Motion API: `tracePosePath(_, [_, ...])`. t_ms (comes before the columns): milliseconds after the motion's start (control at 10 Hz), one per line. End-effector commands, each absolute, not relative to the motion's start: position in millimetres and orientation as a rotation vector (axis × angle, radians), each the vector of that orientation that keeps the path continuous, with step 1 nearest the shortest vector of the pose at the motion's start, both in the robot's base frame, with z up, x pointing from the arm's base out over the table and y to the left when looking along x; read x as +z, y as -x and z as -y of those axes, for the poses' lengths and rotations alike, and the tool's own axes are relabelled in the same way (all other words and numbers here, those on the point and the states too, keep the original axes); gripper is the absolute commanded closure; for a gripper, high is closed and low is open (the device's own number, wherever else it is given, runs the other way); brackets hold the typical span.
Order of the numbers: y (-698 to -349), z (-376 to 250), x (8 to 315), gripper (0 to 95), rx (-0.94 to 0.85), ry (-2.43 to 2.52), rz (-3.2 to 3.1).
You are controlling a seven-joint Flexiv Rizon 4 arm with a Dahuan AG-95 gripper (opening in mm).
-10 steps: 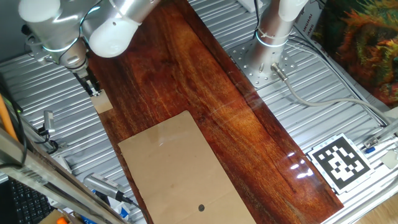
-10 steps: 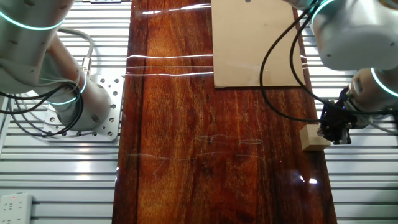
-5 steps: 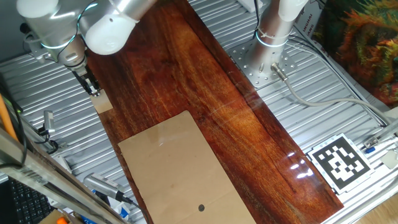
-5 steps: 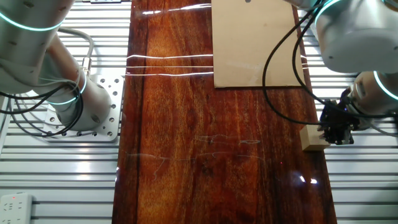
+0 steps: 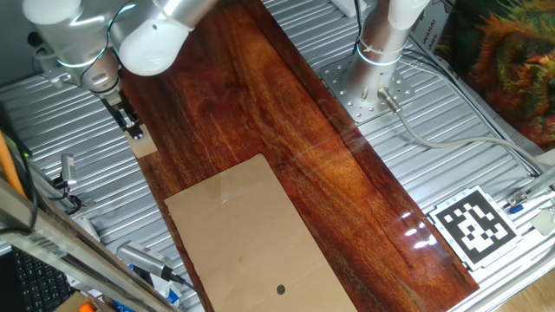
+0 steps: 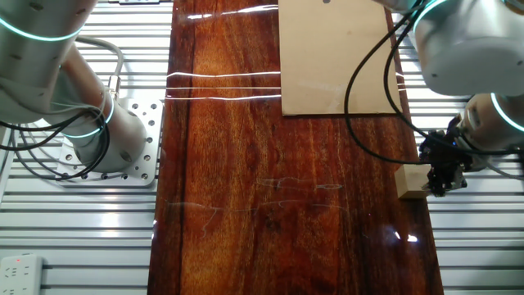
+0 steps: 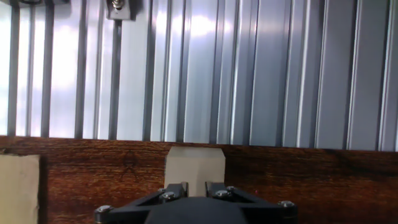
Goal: Grab the block and place it at the designated location
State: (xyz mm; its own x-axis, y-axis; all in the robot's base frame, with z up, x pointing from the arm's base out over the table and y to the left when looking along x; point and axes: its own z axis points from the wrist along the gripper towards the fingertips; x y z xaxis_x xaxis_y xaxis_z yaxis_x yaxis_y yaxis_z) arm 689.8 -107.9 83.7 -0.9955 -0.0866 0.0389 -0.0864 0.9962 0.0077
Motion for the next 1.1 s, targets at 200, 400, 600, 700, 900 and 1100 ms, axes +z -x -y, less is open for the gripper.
tracePosePath(200, [-690.9, 108.2, 77.9, 0.0, -0.008, -0.136, 3.1])
tracePosePath(400, [-691.3, 108.8, 67.3, 0.0, -0.006, -0.135, 3.102])
tracePosePath(600, [-691.7, 109.1, 55.3, 0.0, -0.003, -0.136, 3.105])
tracePosePath(700, [-691.8, 109.2, 51.3, 0.0, 0.0, -0.136, 3.106])
tracePosePath(900, [-691.9, 109.2, 37.0, 0.0, 0.003, -0.141, 3.108])
tracePosePath(1100, [-691.9, 109.0, 30.1, 0.0, 0.001, -0.141, 3.108])
